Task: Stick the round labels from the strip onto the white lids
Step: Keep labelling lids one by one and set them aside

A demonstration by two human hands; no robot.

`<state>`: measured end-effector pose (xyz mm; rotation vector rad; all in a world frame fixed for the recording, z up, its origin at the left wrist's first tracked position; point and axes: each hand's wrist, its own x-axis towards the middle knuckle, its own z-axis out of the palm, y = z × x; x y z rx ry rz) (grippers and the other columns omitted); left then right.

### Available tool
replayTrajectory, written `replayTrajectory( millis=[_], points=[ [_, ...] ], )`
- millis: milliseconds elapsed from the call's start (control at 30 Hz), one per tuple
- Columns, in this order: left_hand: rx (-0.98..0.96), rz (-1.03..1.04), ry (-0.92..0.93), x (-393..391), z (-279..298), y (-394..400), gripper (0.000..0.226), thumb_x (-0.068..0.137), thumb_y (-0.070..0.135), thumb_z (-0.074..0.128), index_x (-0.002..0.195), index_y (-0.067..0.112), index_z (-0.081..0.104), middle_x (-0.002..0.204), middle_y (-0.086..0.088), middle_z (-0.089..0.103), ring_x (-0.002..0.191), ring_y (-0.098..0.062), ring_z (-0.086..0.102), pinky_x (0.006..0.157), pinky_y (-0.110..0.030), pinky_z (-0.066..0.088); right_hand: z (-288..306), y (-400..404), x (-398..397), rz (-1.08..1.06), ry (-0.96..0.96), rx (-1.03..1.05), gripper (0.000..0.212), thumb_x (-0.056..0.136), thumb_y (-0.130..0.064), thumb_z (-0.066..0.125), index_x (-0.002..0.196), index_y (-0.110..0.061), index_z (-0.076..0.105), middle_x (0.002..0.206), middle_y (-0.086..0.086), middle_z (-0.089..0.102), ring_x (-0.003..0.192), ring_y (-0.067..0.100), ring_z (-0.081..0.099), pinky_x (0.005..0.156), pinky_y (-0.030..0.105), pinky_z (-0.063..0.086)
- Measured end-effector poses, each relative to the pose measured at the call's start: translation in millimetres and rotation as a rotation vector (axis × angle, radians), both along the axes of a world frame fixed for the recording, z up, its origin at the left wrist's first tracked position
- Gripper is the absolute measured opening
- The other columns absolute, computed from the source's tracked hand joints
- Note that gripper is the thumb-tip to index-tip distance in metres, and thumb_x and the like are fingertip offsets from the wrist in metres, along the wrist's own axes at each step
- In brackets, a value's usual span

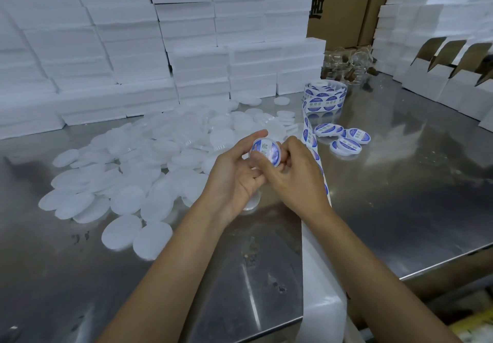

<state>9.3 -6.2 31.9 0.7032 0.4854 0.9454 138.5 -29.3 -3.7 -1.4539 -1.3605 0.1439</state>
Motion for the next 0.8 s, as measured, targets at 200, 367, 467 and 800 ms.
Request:
replayTrajectory(
  millis=[200, 367, 467, 800],
  points=[
    [0.068, 0.022, 0.059, -3.1, -4.8, 2.5, 0.027, 0.100, 0.012, 0.050, 0.122, 0.003, 0.064, 0.116, -0.025, 0.069, 0.113, -0.039, 0.068, 0.092, -0.045, 0.059, -0.3, 0.8, 5.1, 0.050, -0.046, 0.042, 0.040, 0.098, -0.032, 0.060, 0.071, -0.014, 0.036, 0.062, -0.008, 0.038, 0.063, 0.009, 0.039, 0.059, 0.021, 0.028],
    [0.059, 0.045, 0.088, -2.6, -6.6, 3.1, 0.028, 0.105, 0.012, 0.046, 0.125, 0.002, 0.063, 0.113, -0.019, 0.071, 0.109, -0.033, 0.070, 0.091, -0.044, 0.060, 0.5, -1.4, 8.6, 0.069, -0.035, -0.005, 0.034, 0.104, -0.022, 0.047, 0.073, -0.013, 0.035, 0.061, -0.007, 0.040, 0.060, 0.009, 0.040, 0.058, 0.027, 0.026],
    [0.062, 0.073, 0.098, -2.6, -4.5, 3.4, 0.032, 0.106, 0.012, 0.043, 0.131, 0.000, 0.059, 0.122, -0.027, 0.068, 0.108, -0.035, 0.070, 0.087, -0.041, 0.062, -0.4, -4.2, 3.5, 0.063, -0.021, -0.050, 0.042, 0.092, -0.050, 0.060, 0.076, -0.016, 0.041, 0.064, -0.011, 0.045, 0.064, 0.009, 0.044, 0.058, 0.028, 0.034],
    [0.281, 0.189, 0.292, -1.3, -3.8, -0.1, 0.025, 0.102, 0.008, 0.056, 0.124, 0.008, 0.066, 0.114, -0.017, 0.071, 0.099, -0.027, 0.074, 0.079, -0.035, 0.063, -2.8, -4.2, 3.7, 0.052, -0.033, -0.007, 0.032, 0.104, -0.036, 0.046, 0.077, -0.020, 0.040, 0.056, -0.009, 0.046, 0.057, 0.013, 0.044, 0.057, 0.038, 0.037]
  ],
)
